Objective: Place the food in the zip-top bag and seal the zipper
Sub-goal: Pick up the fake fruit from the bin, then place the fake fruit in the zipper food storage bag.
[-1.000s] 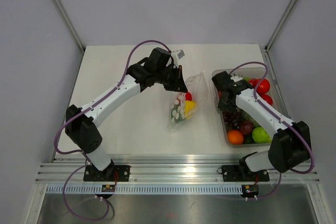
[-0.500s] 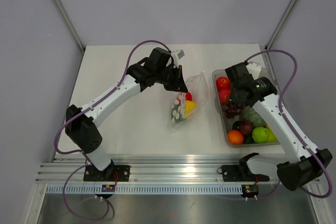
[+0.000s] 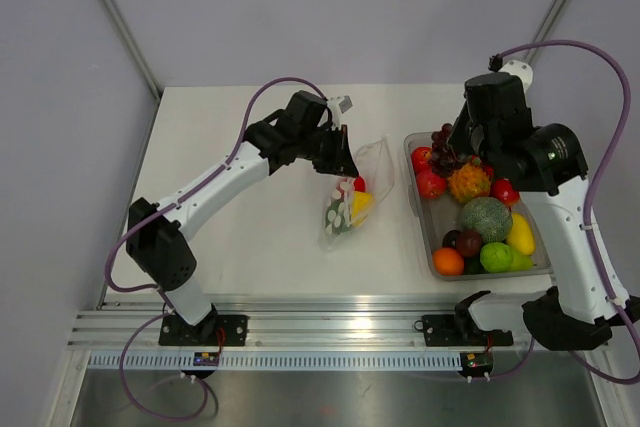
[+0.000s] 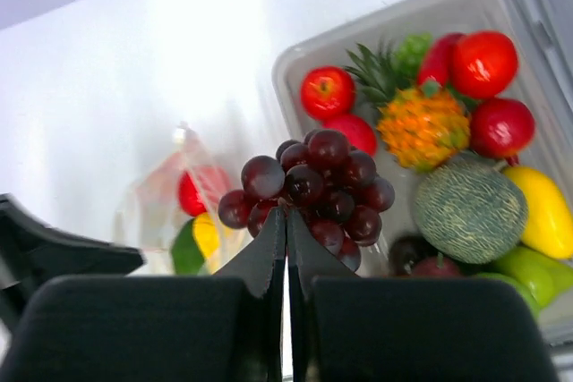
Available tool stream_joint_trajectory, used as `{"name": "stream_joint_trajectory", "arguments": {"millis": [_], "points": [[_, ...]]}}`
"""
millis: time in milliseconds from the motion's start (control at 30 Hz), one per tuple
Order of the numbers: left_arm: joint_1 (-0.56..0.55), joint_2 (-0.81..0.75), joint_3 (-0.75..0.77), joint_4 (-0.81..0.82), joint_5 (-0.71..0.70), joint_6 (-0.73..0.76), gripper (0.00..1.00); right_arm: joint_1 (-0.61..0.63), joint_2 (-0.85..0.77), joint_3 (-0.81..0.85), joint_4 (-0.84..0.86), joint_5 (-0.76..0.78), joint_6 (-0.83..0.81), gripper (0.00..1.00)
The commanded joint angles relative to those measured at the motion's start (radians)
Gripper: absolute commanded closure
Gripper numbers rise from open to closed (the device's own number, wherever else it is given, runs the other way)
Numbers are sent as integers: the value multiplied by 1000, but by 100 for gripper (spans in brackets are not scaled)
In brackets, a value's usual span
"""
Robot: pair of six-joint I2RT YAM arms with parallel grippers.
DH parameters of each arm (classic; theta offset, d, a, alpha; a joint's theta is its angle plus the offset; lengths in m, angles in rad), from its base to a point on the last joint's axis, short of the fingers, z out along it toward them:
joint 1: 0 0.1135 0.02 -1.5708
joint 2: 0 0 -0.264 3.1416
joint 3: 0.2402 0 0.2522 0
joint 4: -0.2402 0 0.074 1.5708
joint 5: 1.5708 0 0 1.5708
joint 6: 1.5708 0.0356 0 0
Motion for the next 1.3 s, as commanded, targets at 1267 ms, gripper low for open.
{"name": "stream_joint_trajectory", "arguments": {"millis": [1267], "points": [[15,5,42,30,7,-16,100,276,187,58,183,-100,3,100]]}}
